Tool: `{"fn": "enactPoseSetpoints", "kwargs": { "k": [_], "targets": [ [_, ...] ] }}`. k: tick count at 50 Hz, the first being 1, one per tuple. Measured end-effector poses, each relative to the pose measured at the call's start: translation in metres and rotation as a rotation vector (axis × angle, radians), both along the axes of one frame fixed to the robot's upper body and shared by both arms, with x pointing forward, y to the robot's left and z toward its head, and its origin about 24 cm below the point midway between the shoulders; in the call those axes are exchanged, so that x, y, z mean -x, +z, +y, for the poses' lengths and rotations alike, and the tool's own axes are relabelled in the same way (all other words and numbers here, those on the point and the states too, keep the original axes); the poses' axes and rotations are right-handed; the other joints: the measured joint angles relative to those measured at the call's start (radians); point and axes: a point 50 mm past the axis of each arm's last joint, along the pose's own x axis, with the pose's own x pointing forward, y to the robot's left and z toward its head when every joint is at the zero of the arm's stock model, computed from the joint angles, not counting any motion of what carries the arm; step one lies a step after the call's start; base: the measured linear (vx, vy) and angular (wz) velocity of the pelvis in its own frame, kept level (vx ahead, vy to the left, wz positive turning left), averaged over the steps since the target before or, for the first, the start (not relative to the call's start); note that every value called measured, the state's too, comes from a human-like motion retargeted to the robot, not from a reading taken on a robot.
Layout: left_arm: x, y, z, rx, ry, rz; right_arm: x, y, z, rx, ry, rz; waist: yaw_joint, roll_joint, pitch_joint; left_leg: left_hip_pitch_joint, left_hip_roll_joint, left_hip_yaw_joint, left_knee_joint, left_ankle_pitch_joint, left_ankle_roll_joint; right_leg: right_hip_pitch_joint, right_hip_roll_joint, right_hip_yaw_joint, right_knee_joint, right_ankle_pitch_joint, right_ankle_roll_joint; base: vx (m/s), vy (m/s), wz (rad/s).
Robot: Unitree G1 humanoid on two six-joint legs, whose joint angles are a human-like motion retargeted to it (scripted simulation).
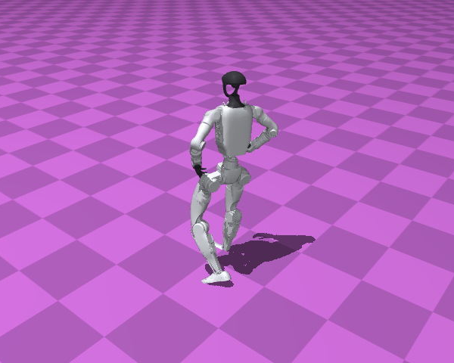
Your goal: Sport exercise
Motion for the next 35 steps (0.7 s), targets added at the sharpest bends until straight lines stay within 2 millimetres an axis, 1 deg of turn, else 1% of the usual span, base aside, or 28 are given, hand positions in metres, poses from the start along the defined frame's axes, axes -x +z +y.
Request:
{"fn": "enactPoseSetpoints", "kwargs": {
  "k": [5,6,7,8,10,11,12,13,14,15,16,17,18,19,20,22,26,30,32,33,35],
  "targets": [
    [0.002,-0.006,-0.003,-0.001,0.007,0.015,0.005,-0.002,-0.002,-0.013,-0.017,0.009,-0.002,0.028,0.036,-0.038,0.057,-0.053,0.117,0.077,-0.023,0.015,0.055,0.023,-0.018,0.044,0.0,-0.07,-0.1,-0.68],
    [0.001,-0.007,-0.004,0.001,0.004,0.014,0.005,-0.002,-0.003,-0.014,-0.02,0.006,-0.002,0.038,0.045,-0.055,0.072,-0.081,0.149,0.109,-0.042,0.02,0.069,0.029,-0.025,0.055,0.0,-0.08,-0.15,-0.8],
    [0.001,-0.007,-0.006,0.002,0.0,0.013,0.005,-0.002,-0.004,-0.014,-0.023,0.001,-0.001,0.049,0.056,-0.075,0.088,-0.116,0.184,0.151,-0.068,0.025,0.085,0.036,-0.03,0.067,0.0,-0.09,-0.19,-0.89],
    [0.0,-0.008,-0.008,0.005,-0.008,0.009,0.004,-0.001,-0.005,-0.013,-0.024,-0.005,-0.001,0.063,0.067,-0.104,0.107,-0.167,0.224,0.211,-0.107,0.029,0.106,0.045,-0.033,0.079,0.0,-0.13,-0.21,-1.06],
    [-0.002,-0.009,-0.012,0.013,-0.026,0.004,0.003,0.001,-0.007,-0.01,-0.019,-0.017,0.002,0.102,0.089,-0.185,0.134,-0.316,0.299,0.391,-0.23,0.03,0.168,0.073,-0.034,0.11,0.0,-0.17,-0.17,-1.32],
    [-0.002,-0.01,-0.013,0.017,-0.04,0.002,0.003,0.002,-0.008,-0.008,-0.013,-0.021,-0.001,0.119,0.095,-0.216,0.118,-0.368,0.312,0.439,-0.258,0.026,0.198,0.088,-0.034,0.126,0.0,-0.15,0.05,-1.4],
    [-0.001,-0.01,-0.015,0.019,-0.055,0.001,0.003,0.003,-0.008,-0.007,-0.007,-0.024,-0.005,0.135,0.1,-0.241,0.096,-0.412,0.32,0.445,-0.275,0.022,0.227,0.105,-0.034,0.14,0.0,-0.1,0.25,-1.38],
    [0.0,-0.01,-0.016,0.02,-0.069,0.002,0.003,0.003,-0.008,-0.007,0.0,-0.024,-0.011,0.147,0.103,-0.256,0.059,-0.439,0.316,0.366,-0.27,0.018,0.252,0.123,-0.035,0.153,0.0,-0.05,0.32,-1.43],
    [0.001,-0.01,-0.018,0.022,-0.086,-0.002,0.003,0.004,-0.009,-0.004,0.008,-0.026,-0.017,0.157,0.105,-0.269,0.004,-0.478,0.307,0.209,-0.26,0.013,0.271,0.143,-0.036,0.164,0.0,-0.01,0.36,-1.5],
    [0.001,-0.01,-0.02,0.025,-0.104,-0.008,0.003,0.004,-0.01,0.001,0.016,-0.029,-0.023,0.165,0.107,-0.282,-0.061,-0.524,0.296,0.015,-0.248,0.007,0.288,0.165,-0.036,0.174,0.0,0.03,0.29,-1.55],
    [0.0,-0.009,-0.021,0.022,-0.123,-0.021,0.003,0.005,-0.011,0.007,0.024,-0.03,-0.027,0.172,0.108,-0.294,-0.108,-0.57,0.294,-0.152,-0.235,0.004,0.303,0.185,-0.034,0.18,0.0,0.06,0.21,-1.56],
    [-0.002,-0.008,-0.022,0.017,-0.142,-0.034,0.003,0.006,-0.012,0.013,0.032,-0.03,-0.032,0.18,0.11,-0.304,-0.145,-0.609,0.292,-0.29,-0.223,0.002,0.32,0.205,-0.033,0.186,0.0,0.06,0.13,-1.5],
    [-0.003,-0.007,-0.022,0.008,-0.157,-0.05,0.004,0.006,-0.013,0.018,0.039,-0.026,-0.039,0.189,0.113,-0.312,-0.161,-0.634,0.292,-0.369,-0.213,0.002,0.337,0.222,-0.033,0.194,0.0,0.05,0.1,-1.39],
    [-0.008,-0.004,-0.021,-0.006,-0.175,-0.08,0.004,0.007,-0.015,0.023,0.045,-0.029,-0.044,0.196,0.117,-0.319,-0.176,-0.65,0.288,-0.421,-0.204,-0.002,0.35,0.235,-0.031,0.2,0.0,0.05,0.09,-1.27],
    [-0.015,-0.001,-0.02,-0.022,-0.193,-0.116,0.002,0.009,-0.017,0.029,0.049,-0.036,-0.049,0.202,0.12,-0.325,-0.189,-0.66,0.281,-0.459,-0.195,-0.01,0.359,0.246,-0.029,0.204,0.0,0.05,0.1,-1.19],
    [-0.026,0.006,-0.017,-0.057,-0.218,-0.183,0.001,0.012,-0.018,0.028,0.053,-0.042,-0.062,0.206,0.125,-0.333,-0.206,-0.666,0.239,-0.493,-0.18,-0.024,0.375,0.269,-0.028,0.217,0.0,0.03,0.1,-1.13],
    [-0.04,0.018,-0.014,-0.122,-0.25,-0.308,-0.002,0.017,-0.019,0.02,0.045,-0.064,-0.089,0.191,0.122,-0.332,-0.232,-0.635,0.1,-0.521,-0.136,-0.067,0.383,0.306,-0.026,0.236,0.0,0.02,0.12,-0.98],
    [-0.046,0.029,-0.012,-0.167,-0.276,-0.412,-0.005,0.019,-0.021,0.013,0.033,-0.084,-0.114,0.16,0.12,-0.314,-0.239,-0.567,-0.021,-0.547,-0.08,-0.103,0.382,0.333,-0.026,0.247,0.0,-0.02,0.15,-0.83],
    [-0.046,0.032,-0.011,-0.188,-0.297,-0.447,-0.005,0.019,-0.021,0.01,0.03,-0.077,-0.125,0.144,0.121,-0.305,-0.235,-0.534,-0.051,-0.552,-0.063,-0.111,0.385,0.331,-0.02,0.254,0.0,-0.05,0.13,-0.81],
    [-0.047,0.034,-0.009,-0.204,-0.312,-0.469,-0.007,0.019,-0.021,0.005,0.03,-0.076,-0.125,0.13,0.118,-0.298,-0.242,-0.513,-0.082,-0.542,-0.052,-0.127,0.381,0.317,-0.002,0.253,0.0,-0.07,0.15,-0.92],
    [-0.046,0.036,-0.006,-0.234,-0.346,-0.491,-0.007,0.018,-0.02,-0.002,0.031,-0.056,-0.126,0.107,0.111,-0.285,-0.241,-0.464,-0.116,-0.523,-0.039,-0.168,0.353,0.226,0.08,0.224,0.0,-0.14,0.28,-1.4]
  ]
}}
